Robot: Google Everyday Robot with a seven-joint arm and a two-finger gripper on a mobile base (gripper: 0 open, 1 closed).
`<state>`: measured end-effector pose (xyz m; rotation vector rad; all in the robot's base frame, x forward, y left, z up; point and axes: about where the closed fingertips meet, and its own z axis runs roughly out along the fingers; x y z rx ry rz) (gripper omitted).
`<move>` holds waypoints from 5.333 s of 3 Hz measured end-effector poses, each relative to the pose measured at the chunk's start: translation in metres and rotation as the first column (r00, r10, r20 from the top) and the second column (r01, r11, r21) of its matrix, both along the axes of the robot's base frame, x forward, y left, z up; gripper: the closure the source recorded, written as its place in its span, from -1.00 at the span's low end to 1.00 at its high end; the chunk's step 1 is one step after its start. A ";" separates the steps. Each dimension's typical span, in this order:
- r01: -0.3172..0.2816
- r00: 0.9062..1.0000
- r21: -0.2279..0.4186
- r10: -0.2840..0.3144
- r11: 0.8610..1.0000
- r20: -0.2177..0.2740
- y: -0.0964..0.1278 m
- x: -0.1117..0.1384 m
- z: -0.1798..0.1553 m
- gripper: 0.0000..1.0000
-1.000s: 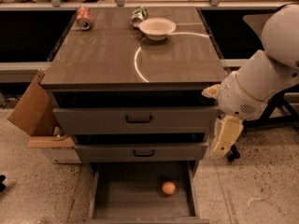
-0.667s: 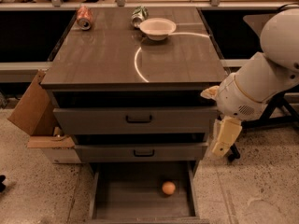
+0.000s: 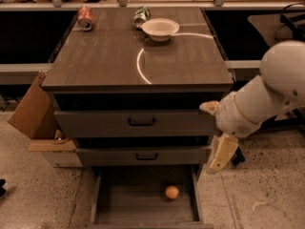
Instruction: Pick orange from bottom drawer and place on counter
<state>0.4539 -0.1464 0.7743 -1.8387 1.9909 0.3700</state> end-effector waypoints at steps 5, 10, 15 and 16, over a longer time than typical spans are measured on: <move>-0.038 0.999 0.232 0.033 0.972 0.027 0.030 -0.008 -0.122 -1.00; -0.006 1.000 0.230 0.008 0.973 -0.004 0.044 -0.011 -0.274 -1.00; -0.146 0.989 0.368 0.144 0.918 0.034 0.045 -0.005 -0.388 -1.00; -0.189 0.982 0.364 0.175 0.912 0.070 0.042 0.003 -0.413 -1.00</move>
Offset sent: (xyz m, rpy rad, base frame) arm -0.0017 0.0070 -0.0333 0.0502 -0.0126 0.0183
